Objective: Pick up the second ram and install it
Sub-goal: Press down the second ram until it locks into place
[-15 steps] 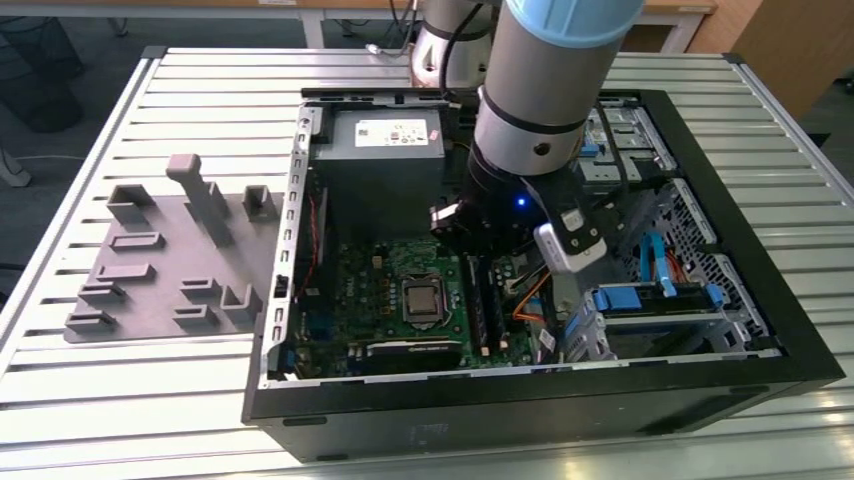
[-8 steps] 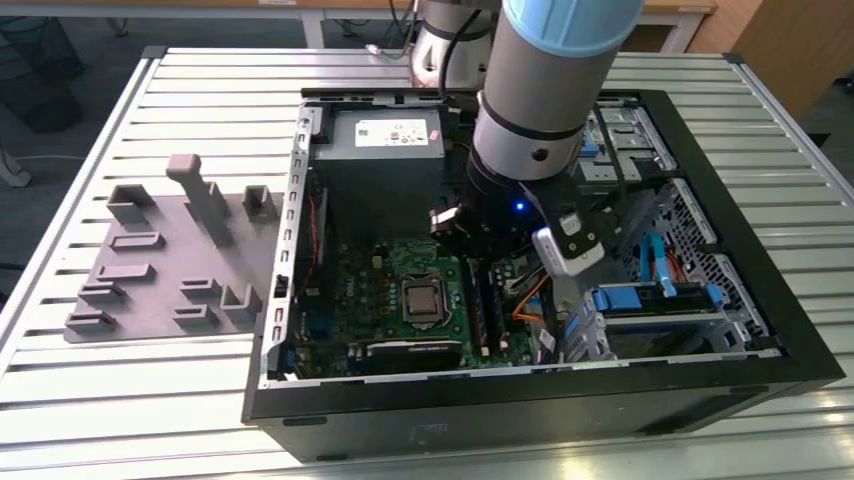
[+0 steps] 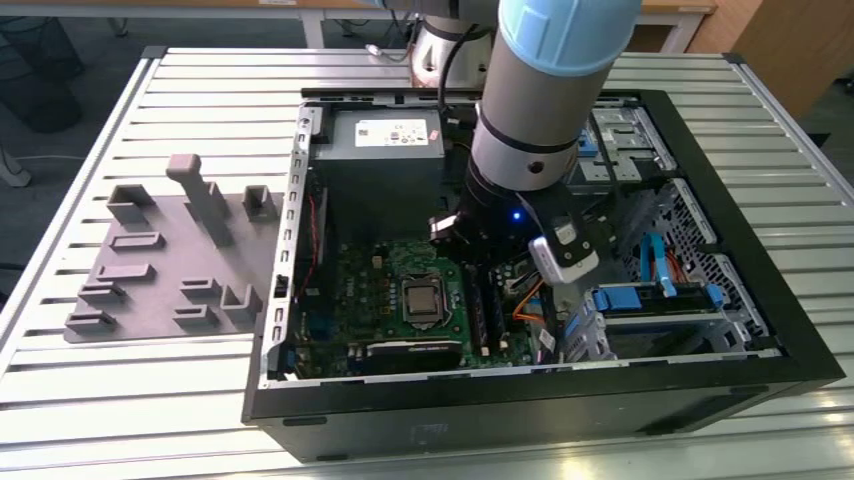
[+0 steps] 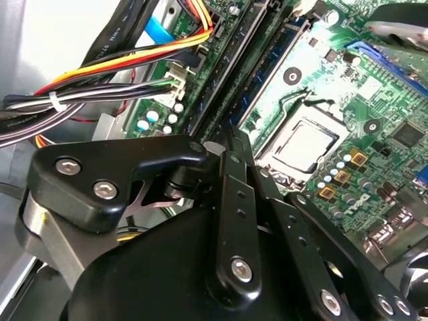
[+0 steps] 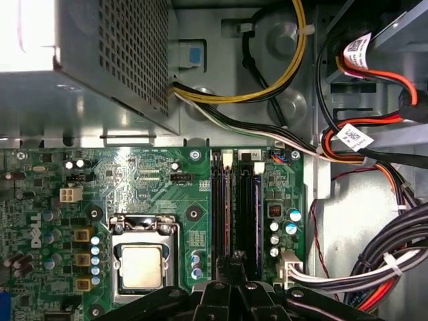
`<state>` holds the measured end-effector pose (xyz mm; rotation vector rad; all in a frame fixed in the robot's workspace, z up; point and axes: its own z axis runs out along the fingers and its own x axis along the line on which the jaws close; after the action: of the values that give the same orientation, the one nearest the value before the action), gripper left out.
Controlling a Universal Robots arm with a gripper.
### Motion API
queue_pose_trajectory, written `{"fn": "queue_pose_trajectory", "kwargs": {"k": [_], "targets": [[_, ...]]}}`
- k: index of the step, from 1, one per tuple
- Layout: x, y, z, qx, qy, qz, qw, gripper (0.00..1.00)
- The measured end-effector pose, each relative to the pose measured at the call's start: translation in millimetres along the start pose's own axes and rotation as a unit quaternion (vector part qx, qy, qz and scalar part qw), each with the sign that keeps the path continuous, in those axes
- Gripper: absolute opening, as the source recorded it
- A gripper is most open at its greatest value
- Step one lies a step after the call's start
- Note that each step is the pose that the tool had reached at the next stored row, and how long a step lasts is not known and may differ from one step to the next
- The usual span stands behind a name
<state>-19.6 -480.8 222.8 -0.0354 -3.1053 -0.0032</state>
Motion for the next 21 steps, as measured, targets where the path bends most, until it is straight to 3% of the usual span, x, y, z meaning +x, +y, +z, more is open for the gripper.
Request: {"fn": "queue_pose_trajectory", "kwargs": {"k": [14, 16, 21], "targets": [[-0.2, -0.1, 6.8, 0.0003, 0.0001, 0.000, 1.0000, 0.11], [-0.2, 0.3, 4.0, -0.0014, -0.0004, 0.000, 1.0000, 0.11], [0.4, 0.0, -9.3, -0.0001, 0.0000, 0.000, 1.0000, 0.11]]}}
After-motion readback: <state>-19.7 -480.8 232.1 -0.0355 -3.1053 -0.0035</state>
